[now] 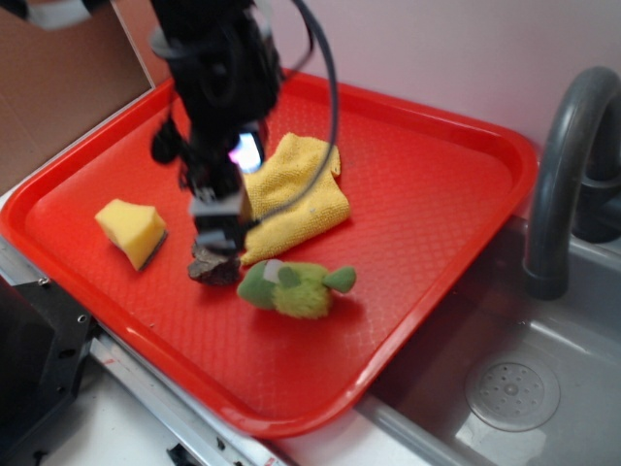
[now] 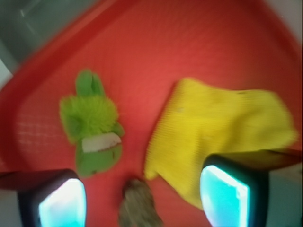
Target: Grab the green animal.
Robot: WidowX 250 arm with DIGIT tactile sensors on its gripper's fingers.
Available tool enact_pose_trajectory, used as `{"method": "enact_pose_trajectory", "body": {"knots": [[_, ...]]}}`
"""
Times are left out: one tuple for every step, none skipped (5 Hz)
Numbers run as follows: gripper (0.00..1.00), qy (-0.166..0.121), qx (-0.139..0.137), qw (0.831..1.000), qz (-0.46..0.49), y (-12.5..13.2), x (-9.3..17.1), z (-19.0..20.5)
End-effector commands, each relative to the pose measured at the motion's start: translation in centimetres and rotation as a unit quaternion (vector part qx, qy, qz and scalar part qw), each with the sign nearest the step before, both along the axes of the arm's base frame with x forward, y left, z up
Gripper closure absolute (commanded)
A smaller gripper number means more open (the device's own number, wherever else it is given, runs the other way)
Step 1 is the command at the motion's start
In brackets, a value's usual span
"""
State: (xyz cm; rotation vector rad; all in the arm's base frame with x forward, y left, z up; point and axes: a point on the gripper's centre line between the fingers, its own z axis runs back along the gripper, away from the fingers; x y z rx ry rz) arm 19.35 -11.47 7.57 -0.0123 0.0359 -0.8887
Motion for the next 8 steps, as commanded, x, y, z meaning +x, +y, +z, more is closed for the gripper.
{"method": "enact_pose_trajectory", "body": {"knots": [[0.00,0.020,0.031,0.999,-0.038,-3.0,-1.8,-4.1],[0.00,0.028,0.053,0.997,-0.037,-3.4,-2.2,-5.5],[1.00,0.030,0.065,0.997,-0.032,-3.5,-2.3,-5.7],[1.00,0.019,0.073,0.997,0.000,-3.2,-2.4,-4.6],[1.00,-0.009,0.052,0.993,0.107,-2.2,-2.2,-0.2],[1.00,-0.027,0.002,0.977,0.212,0.4,-1.5,4.7],[1.00,-0.044,-0.025,0.951,0.306,3.2,-2.0,9.6],[1.00,-0.058,-0.042,0.930,0.360,5.2,-2.9,13.2]]}}
